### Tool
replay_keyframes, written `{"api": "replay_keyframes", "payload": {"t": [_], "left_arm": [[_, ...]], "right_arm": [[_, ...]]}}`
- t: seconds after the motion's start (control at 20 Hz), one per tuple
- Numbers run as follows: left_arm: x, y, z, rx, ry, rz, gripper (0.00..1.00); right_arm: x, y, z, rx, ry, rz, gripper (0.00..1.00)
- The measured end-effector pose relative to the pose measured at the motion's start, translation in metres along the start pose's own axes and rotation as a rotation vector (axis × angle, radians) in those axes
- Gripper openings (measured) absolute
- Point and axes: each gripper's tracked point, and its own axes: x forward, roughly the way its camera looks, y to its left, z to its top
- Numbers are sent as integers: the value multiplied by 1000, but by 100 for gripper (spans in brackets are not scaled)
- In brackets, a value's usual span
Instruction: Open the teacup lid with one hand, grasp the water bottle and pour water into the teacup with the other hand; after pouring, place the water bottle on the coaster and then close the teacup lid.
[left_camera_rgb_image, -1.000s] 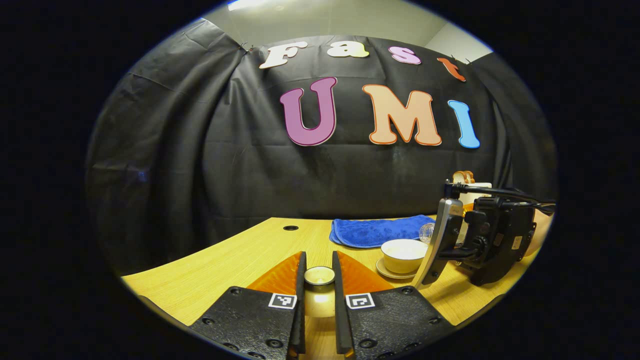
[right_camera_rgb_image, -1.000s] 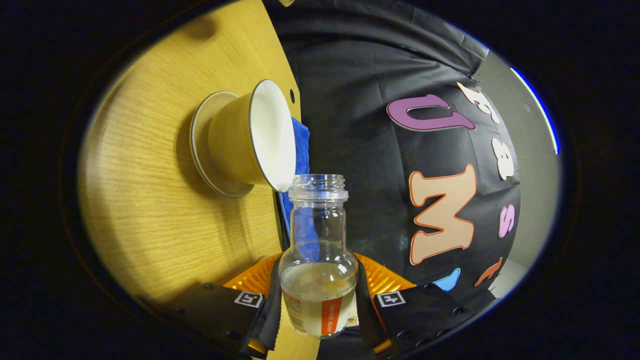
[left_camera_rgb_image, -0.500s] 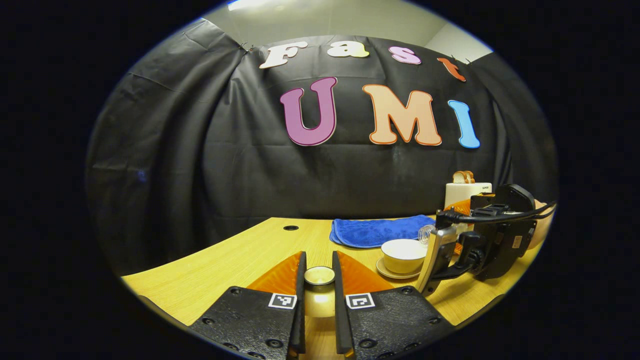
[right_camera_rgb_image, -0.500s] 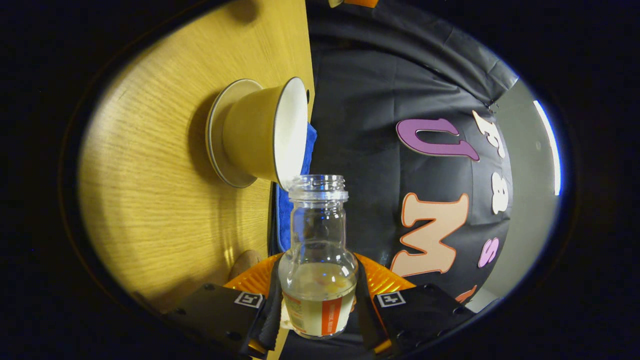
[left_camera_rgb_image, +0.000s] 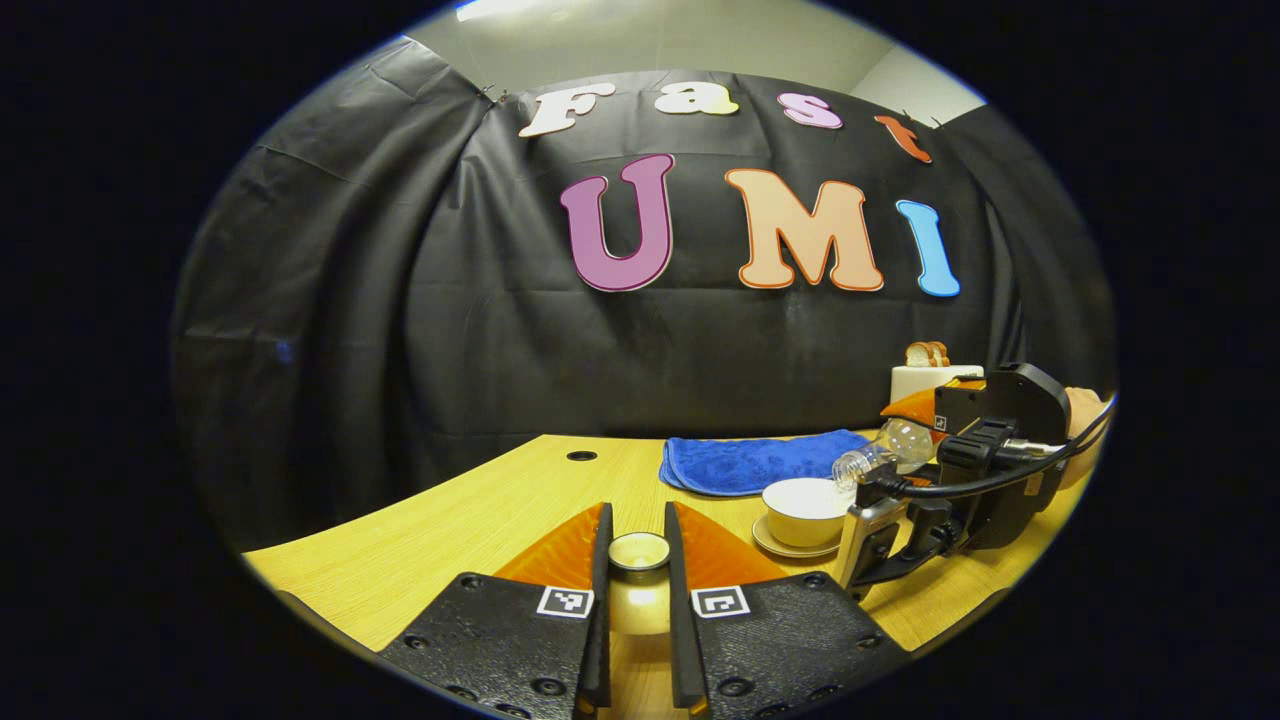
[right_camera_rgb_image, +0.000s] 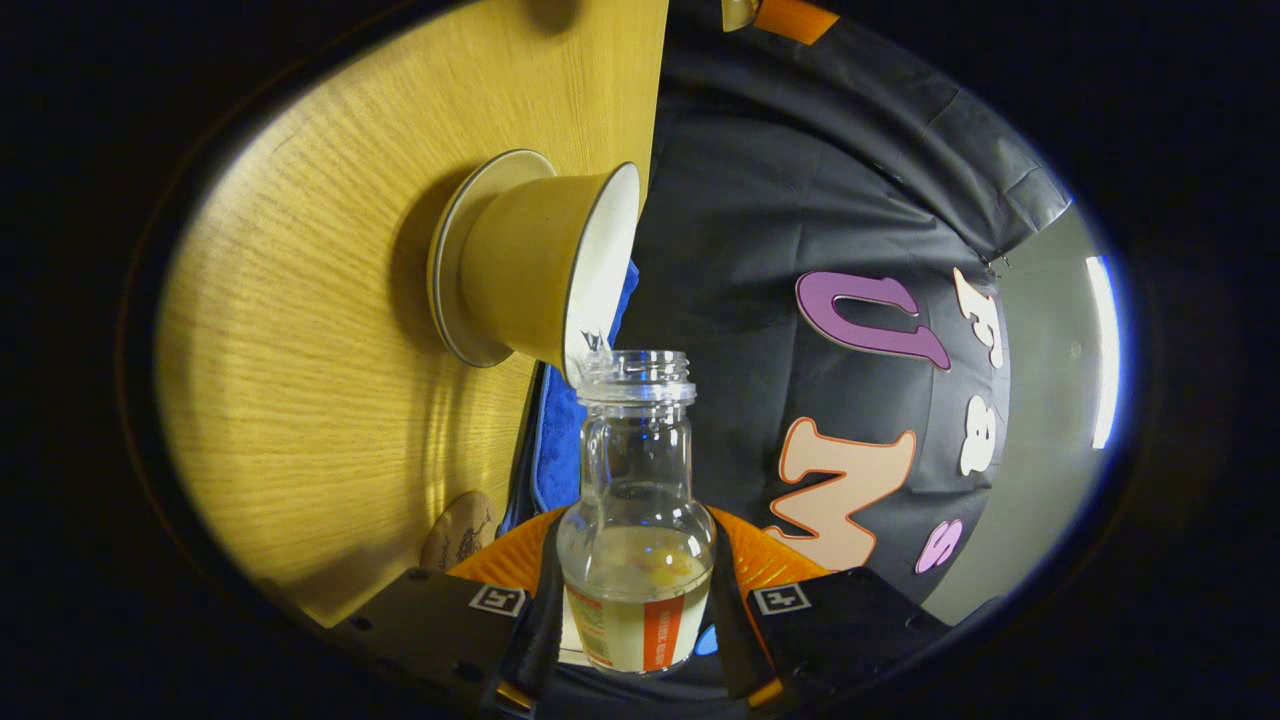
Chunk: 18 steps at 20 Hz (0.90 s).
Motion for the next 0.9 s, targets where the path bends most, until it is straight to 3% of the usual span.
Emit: {"api": "replay_keyframes", "payload": {"t": [0.5,0.9], "left_arm": [[0,-1,0,0,-1,1,21],[-1,0,0,0,0,1,21]], "right_arm": [[4,-18,14,-179,-54,-49,66],[4,-36,21,-253,-82,-92,66]]}}
